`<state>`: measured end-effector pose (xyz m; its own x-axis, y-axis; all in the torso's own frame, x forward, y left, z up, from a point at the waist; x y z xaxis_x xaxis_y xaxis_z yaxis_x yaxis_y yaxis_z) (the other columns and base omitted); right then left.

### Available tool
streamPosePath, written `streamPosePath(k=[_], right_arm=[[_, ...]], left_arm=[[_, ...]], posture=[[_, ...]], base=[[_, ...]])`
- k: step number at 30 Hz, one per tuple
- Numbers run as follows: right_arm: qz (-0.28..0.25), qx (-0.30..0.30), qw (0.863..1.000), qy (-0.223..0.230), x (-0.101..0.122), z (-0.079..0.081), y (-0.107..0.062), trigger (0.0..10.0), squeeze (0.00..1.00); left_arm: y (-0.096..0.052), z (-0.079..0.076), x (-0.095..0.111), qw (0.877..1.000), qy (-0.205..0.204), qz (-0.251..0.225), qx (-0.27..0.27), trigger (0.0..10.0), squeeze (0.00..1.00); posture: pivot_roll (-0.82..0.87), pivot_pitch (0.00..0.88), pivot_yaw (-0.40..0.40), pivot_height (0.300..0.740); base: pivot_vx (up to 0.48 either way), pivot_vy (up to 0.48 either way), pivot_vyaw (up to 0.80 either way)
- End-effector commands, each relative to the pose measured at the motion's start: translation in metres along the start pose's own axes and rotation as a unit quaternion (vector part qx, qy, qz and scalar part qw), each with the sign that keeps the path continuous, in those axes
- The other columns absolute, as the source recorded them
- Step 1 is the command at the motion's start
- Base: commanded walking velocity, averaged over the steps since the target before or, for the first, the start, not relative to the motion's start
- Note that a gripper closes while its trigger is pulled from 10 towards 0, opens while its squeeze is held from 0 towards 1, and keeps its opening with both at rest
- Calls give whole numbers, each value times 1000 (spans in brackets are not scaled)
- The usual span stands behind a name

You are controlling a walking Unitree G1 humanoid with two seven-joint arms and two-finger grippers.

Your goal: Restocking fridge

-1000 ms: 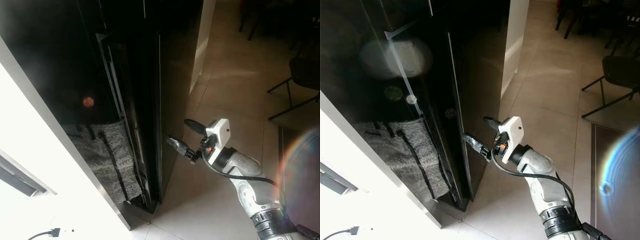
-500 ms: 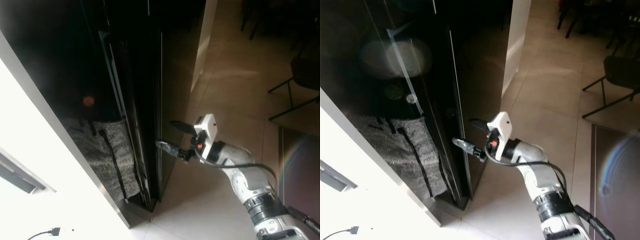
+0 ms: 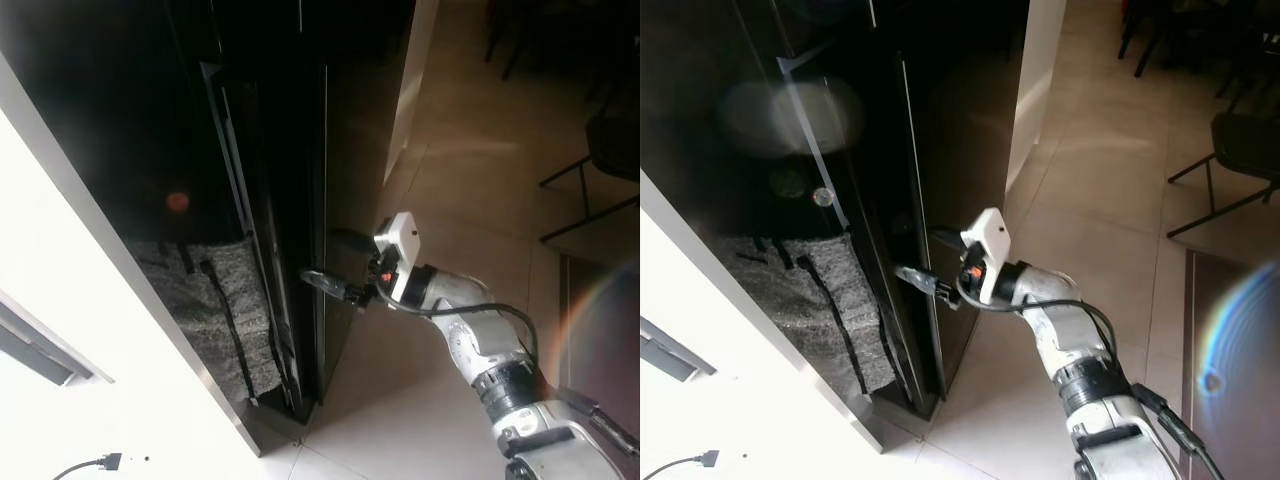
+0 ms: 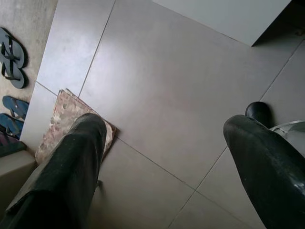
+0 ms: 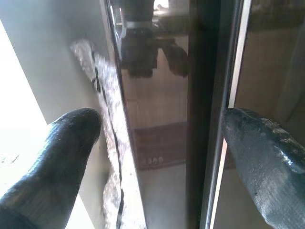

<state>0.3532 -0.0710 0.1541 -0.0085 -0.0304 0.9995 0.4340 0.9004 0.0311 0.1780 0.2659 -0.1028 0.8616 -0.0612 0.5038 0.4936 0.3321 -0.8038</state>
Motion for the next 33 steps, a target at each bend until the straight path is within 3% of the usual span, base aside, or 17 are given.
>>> streamPosePath(k=[1,12,14,21,27,33], right_arm=[[-7,6,1000,0,6,-2,6,10000,0],[-15,43,999,-2,32,-2,48,10000,0],[-17,58,998,-6,41,3,63,10000,0],[-28,90,996,-11,56,20,91,10000,0],[-30,94,995,-12,60,25,100,10000,0],[-49,81,995,-11,56,22,95,10000,0]], left_arm=[[-1,-4,-3,1000,12,4,-3,10000,0],[-1,-10,-4,1000,0,2,-5,10000,0],[-1,-10,-4,1000,-3,2,-3,10000,0],[-2,-10,-4,1000,-7,1,-2,10000,0],[-2,-12,-4,1000,-3,0,-4,10000,0],[-2,-14,-1,1000,-1,-3,-7,10000,0]], posture=[[-73,49,42,740],[-43,46,6,740],[-32,44,-3,740],[-21,46,-5,740],[-23,45,-4,740],[-27,57,-1,740]], base=[[0,0,0],[0,0,0],[0,0,0],[0,0,0],[0,0,0],[0,0,0]])
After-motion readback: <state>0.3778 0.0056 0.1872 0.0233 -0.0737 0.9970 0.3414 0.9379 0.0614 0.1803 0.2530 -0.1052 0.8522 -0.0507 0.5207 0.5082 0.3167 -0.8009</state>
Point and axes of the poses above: a point about 5 cm out from each wrist's last joint towards the gripper, its own y axis pointing out of the wrist towards the gripper, its own x axis along the axis of the wrist's last joint, z = x × y, the point moved 3 cm from there along y, pointing out of the wrist towards the gripper
